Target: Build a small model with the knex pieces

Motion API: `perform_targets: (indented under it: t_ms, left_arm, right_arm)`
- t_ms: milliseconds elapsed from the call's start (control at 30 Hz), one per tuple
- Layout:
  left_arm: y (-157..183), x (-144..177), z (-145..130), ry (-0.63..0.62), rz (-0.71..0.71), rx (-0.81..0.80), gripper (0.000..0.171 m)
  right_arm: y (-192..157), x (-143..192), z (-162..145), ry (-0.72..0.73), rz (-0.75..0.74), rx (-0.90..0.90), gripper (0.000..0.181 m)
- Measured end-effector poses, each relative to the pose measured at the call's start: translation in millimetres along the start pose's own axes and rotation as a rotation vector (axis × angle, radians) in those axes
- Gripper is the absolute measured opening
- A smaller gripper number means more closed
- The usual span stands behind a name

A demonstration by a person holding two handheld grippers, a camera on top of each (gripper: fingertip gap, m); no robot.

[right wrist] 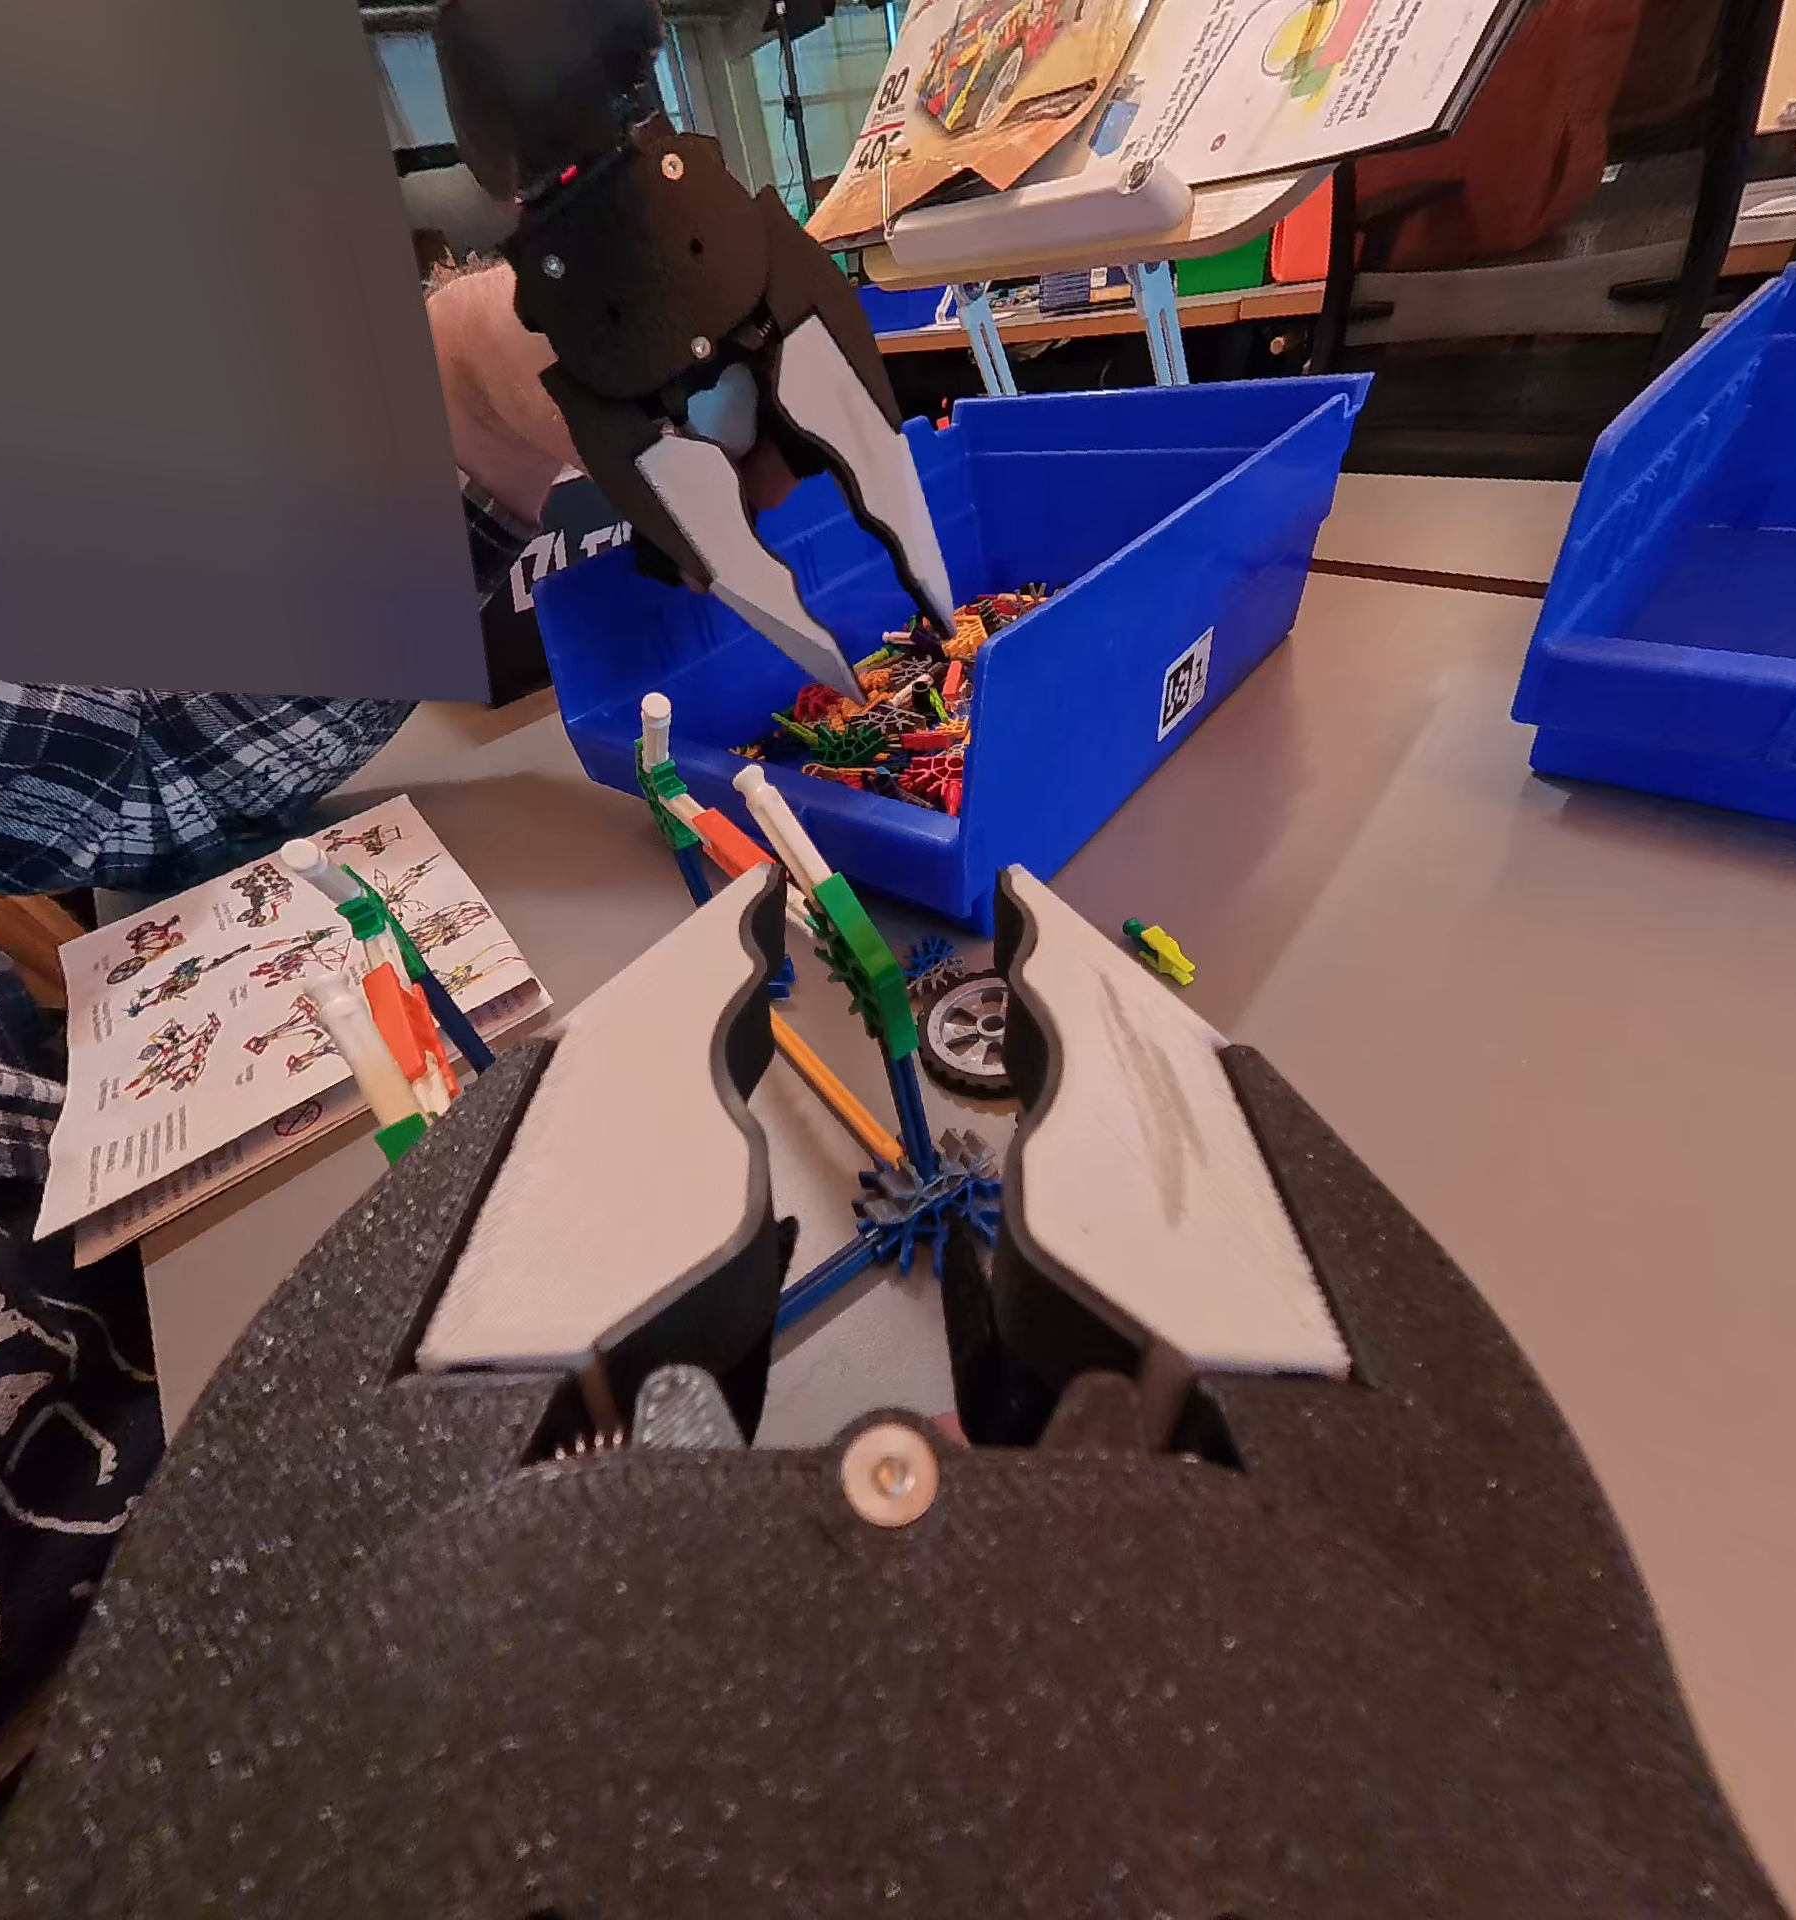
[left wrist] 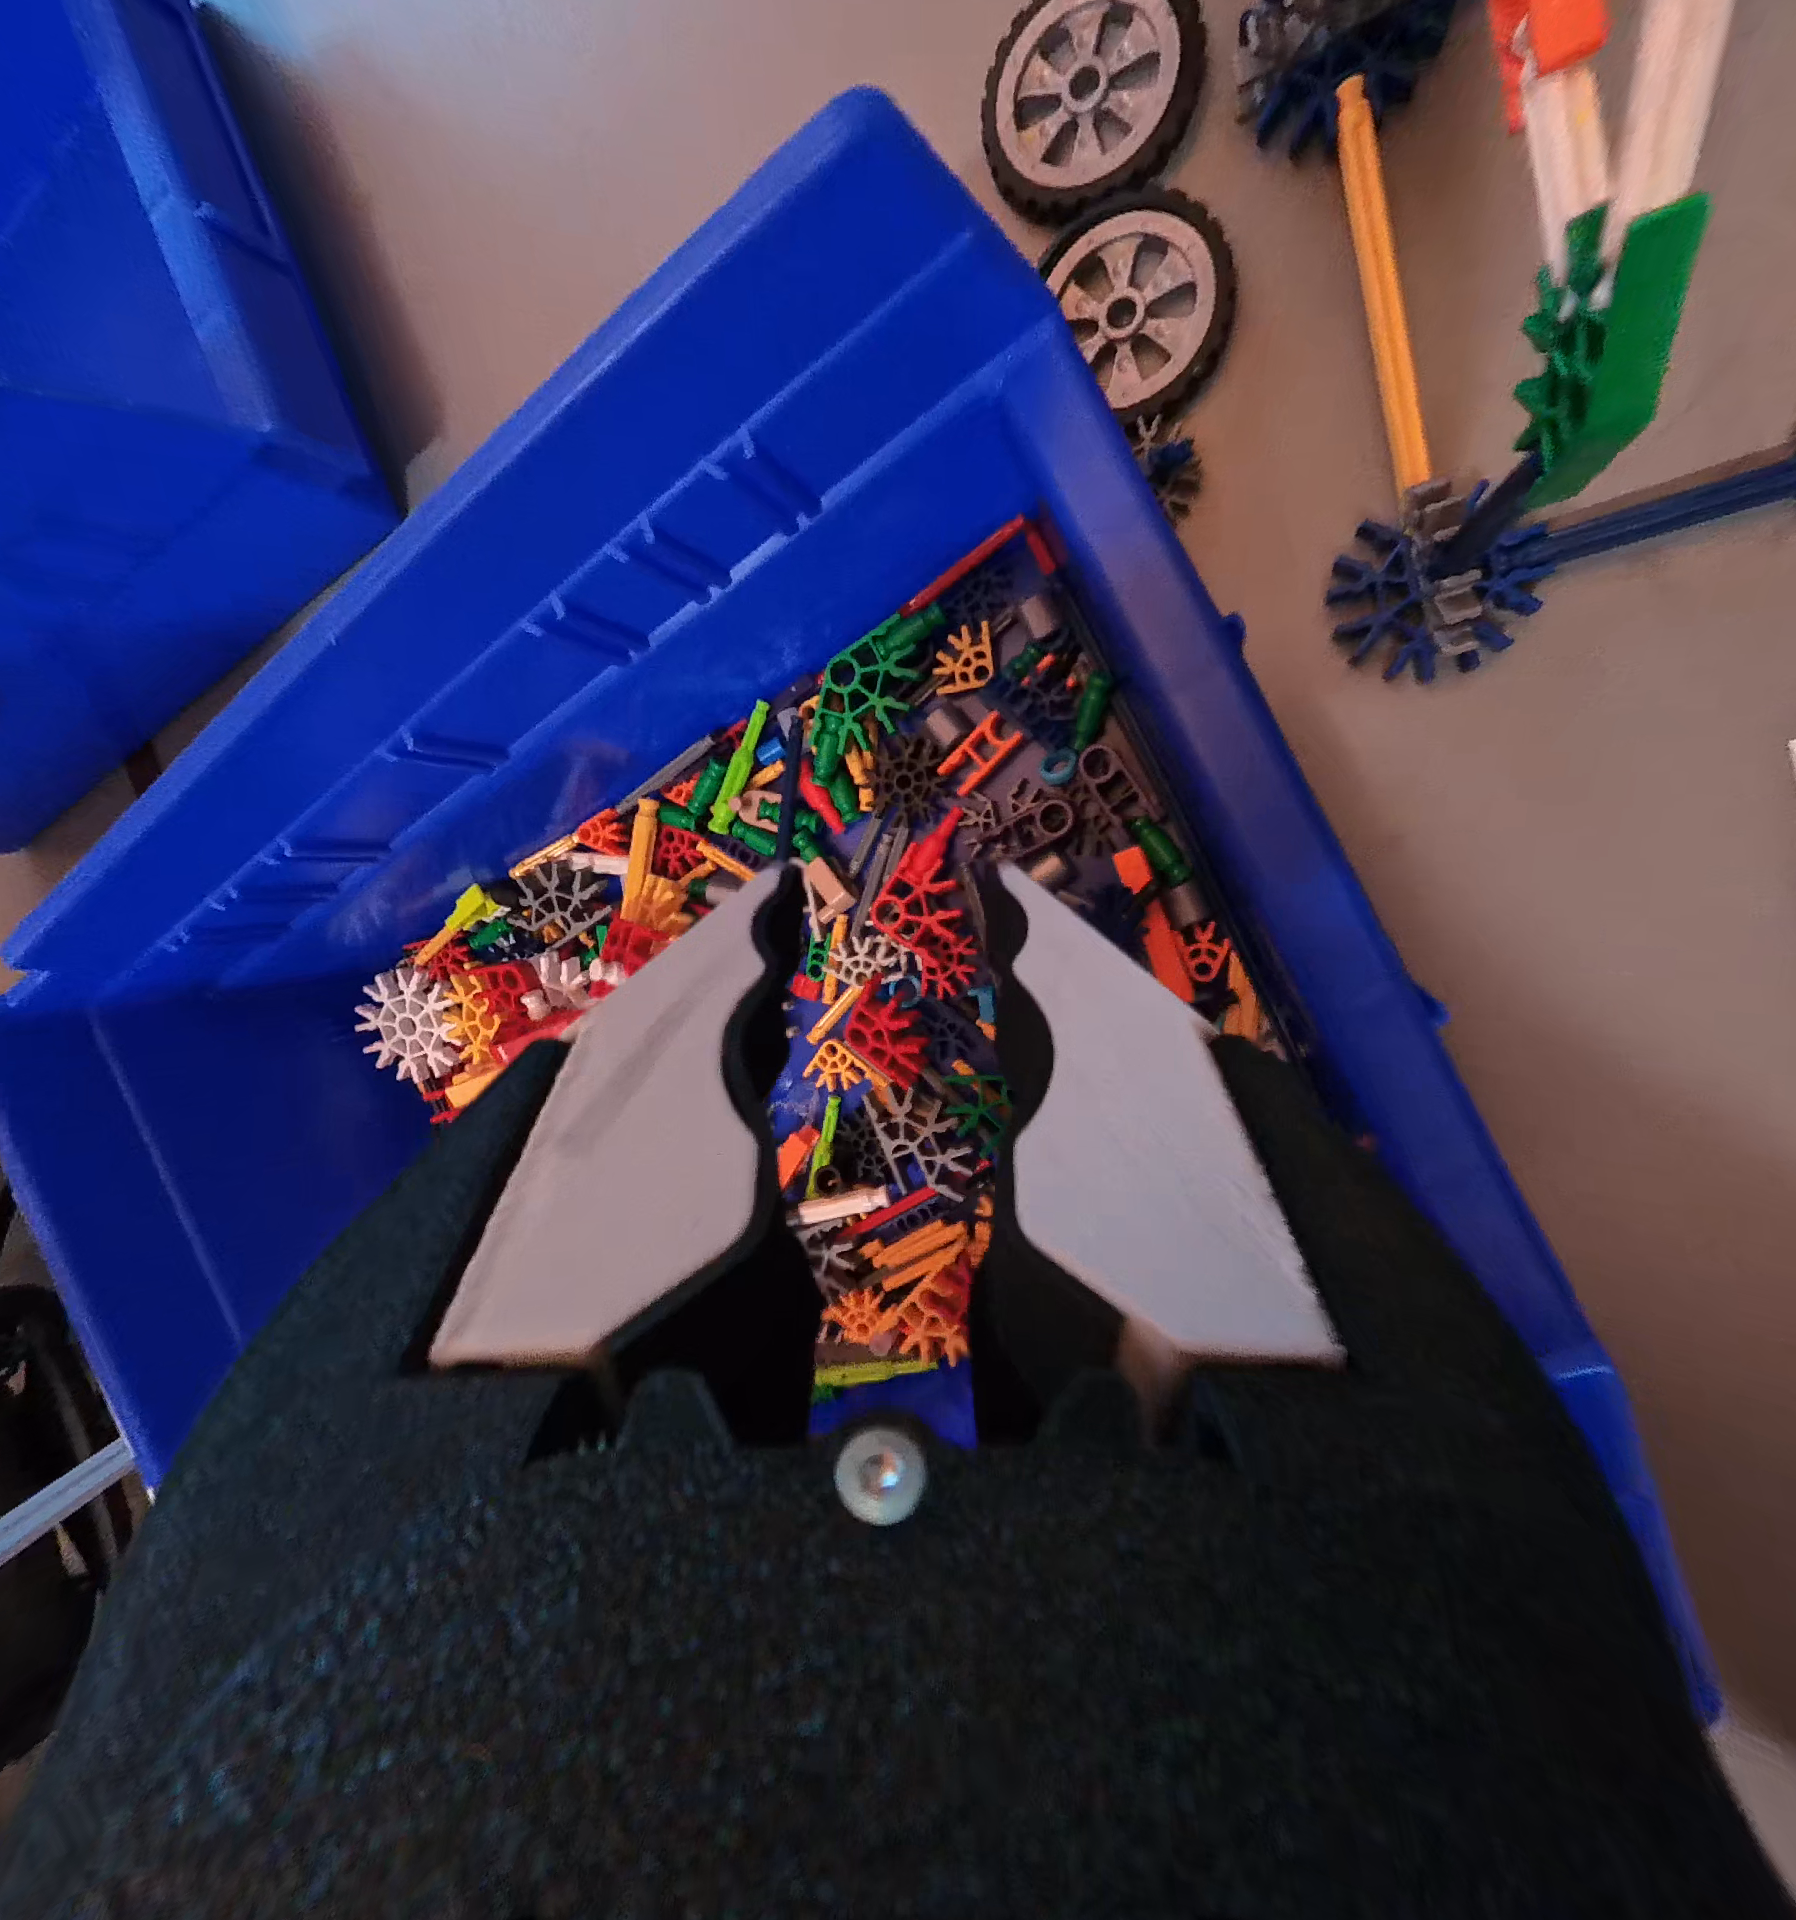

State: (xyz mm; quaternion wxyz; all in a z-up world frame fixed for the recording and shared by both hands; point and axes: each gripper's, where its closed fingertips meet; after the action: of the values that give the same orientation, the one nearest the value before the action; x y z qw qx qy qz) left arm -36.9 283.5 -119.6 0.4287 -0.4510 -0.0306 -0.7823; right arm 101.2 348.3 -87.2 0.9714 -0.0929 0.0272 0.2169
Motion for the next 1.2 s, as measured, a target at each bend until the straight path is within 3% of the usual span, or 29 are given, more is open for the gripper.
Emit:
perform_targets:
  t_ms: [500,767,1200]
  left_arm:
    - [0.7,-3.1,-16.4,-0.042,-0.067,0.073,0.032]
    - [-1.8,-12.6,-30.7,-0.145,-0.074,0.039,0.031]
    - [0.9,-25.0,-45.6,-0.200,-0.182,0.103,0.032]
  right_arm:
    - [-0.1,-0.1,-0.1,0.000,0.001,-0.002,0.039]
    - [0.2,-0.4,-0.5,-0.003,-0.001,-0.004,0.039]
    - [0.7,-0.6,-0.5,-0.004,-0.002,-0.009,0.039]
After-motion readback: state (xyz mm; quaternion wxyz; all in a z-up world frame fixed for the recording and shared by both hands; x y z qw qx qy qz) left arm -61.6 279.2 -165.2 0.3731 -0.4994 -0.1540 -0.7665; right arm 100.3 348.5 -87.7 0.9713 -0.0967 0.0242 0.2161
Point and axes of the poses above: each gripper's, where its closed fingertips meet, x back along the fingers, z out of its top, y = z × x across the jaws, and after that the axes turned 14 degrees about y, right-handed
